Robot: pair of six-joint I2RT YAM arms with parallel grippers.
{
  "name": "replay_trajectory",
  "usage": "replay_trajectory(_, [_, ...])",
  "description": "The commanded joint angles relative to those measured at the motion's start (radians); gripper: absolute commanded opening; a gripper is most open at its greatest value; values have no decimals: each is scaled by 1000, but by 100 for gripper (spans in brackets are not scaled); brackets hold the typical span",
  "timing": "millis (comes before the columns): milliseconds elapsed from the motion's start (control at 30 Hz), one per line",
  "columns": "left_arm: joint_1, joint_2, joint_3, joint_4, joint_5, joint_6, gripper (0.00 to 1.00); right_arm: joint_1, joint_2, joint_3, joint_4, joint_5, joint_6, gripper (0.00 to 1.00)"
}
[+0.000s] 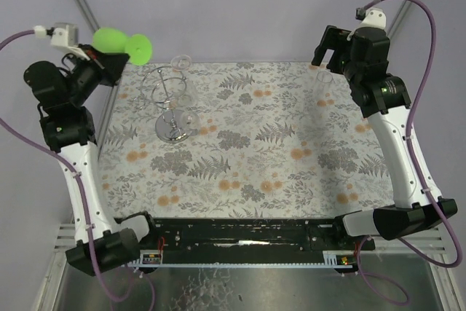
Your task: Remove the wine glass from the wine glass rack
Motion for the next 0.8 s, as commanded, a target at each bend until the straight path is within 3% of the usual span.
replay_trajectory(0, [-203,8,118,-106,-99,214,0,5,-10,54,-32,10,-7,99])
replay_trajectory(400, [-791,93,278,-150,-325,375,0,0,-120,68,-228,199,32,99])
replay_trajectory(767, [-1171,145,220,-175,-443,613,0,-34,-170,117,-527,211,119,99])
